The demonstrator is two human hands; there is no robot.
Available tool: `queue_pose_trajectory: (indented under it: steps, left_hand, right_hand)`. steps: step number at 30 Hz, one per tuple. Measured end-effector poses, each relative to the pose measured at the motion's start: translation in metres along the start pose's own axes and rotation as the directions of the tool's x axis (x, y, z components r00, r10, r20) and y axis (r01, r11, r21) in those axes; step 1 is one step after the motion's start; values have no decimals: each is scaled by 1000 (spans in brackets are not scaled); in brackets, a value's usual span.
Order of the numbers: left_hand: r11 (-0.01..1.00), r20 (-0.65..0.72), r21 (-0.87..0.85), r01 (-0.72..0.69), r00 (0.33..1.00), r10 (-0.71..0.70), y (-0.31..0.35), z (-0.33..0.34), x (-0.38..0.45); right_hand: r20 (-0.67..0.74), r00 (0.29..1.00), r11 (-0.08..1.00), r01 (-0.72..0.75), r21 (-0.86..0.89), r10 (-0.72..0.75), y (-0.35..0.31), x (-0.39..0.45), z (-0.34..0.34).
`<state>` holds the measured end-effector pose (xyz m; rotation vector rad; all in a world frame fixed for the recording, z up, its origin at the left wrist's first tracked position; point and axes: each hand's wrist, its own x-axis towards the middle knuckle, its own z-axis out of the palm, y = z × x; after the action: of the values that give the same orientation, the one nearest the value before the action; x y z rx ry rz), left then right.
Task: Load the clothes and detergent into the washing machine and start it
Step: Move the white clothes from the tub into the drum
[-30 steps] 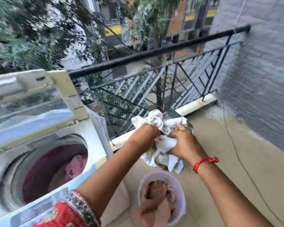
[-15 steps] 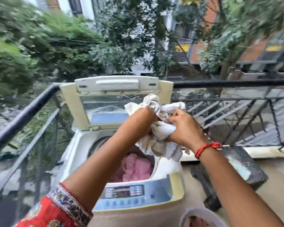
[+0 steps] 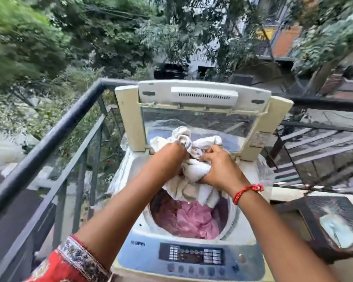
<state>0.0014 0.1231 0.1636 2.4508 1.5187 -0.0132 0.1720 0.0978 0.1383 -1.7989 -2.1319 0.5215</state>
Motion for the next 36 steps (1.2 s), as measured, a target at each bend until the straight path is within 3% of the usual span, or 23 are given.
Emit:
queue_pose_trajectory:
  steps: [12,19,24,26,36]
  left_hand:
    - [998,233,65,-1,972,-15,-22,88,42]
    - [997,365,5,82,928,-78,-36,142,58]
    - [977,425,-62,206,891,-161,-39,164,63]
    - [980,450,-38,196,879,-158,-38,166,69]
    - [983,442,-21,181,884,-153,-16,164,89]
  right_hand:
    - [252,965,994,-84,64,65,56,27,86]
    - [352,935,995,-76,64,48,81,33,127]
    - [527,845,992,-121,23,91,92,43,136]
    - [573,811,990,-138,-14,120,92,48,139]
    - [532,843,995,-98,3,82,113,51,131]
